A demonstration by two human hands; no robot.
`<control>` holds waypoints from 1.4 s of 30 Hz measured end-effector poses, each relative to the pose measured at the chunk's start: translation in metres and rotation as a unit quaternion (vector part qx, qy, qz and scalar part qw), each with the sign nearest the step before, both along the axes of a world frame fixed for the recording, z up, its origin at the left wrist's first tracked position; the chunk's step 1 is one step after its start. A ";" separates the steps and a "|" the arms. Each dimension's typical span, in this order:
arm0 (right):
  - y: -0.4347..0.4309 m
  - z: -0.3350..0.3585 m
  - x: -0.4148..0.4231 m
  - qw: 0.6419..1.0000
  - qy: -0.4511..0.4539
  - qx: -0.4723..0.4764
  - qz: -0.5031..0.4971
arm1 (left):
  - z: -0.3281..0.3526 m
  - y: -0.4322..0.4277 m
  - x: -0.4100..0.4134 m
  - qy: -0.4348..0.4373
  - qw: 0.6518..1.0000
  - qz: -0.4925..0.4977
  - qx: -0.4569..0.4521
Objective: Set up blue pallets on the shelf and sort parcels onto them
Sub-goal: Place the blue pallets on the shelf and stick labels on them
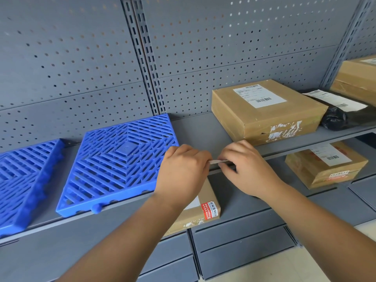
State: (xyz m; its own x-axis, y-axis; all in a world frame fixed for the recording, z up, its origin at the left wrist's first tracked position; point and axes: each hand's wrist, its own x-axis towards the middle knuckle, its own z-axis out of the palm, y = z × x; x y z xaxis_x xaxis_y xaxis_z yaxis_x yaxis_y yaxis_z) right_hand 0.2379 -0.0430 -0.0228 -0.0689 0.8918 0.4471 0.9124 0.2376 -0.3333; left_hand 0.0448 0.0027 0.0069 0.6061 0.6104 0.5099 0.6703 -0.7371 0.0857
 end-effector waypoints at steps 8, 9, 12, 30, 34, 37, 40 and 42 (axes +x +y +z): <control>0.025 0.015 -0.045 0.996 0.062 0.062 0.023 | 0.016 0.018 -0.060 -0.069 0.997 0.015 0.031; 0.029 0.018 -0.054 0.995 0.067 0.070 0.026 | 0.017 0.020 -0.069 -0.075 0.996 0.020 0.037; 0.039 0.027 -0.080 0.994 0.060 0.081 0.045 | 0.021 0.027 -0.097 -0.091 0.994 0.031 0.045; 0.052 0.016 -0.179 0.986 -0.012 0.123 0.116 | 0.000 0.035 -0.212 -0.041 0.998 0.025 0.048; 0.046 0.007 -0.180 0.984 -0.023 0.128 0.119 | -0.006 0.032 -0.218 -0.024 0.999 0.009 0.047; 0.041 0.003 -0.181 0.986 -0.030 0.116 0.118 | -0.011 0.030 -0.220 -0.021 0.999 0.008 0.031; 0.036 0.002 -0.182 0.988 -0.027 0.101 0.115 | -0.014 0.026 -0.221 -0.026 1.000 0.010 0.014; 0.034 0.001 -0.183 0.989 -0.023 0.095 0.113 | -0.016 0.024 -0.221 -0.032 0.999 0.017 0.004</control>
State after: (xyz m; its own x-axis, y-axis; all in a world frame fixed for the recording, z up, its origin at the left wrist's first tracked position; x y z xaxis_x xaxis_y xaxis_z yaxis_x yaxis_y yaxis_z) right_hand 0.0553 -0.0092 -0.0217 -0.2801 0.7519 0.5968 0.8421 0.4910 -0.2232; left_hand -0.1764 0.0270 -0.0087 0.5508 0.6254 0.5527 0.6883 -0.7149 0.1231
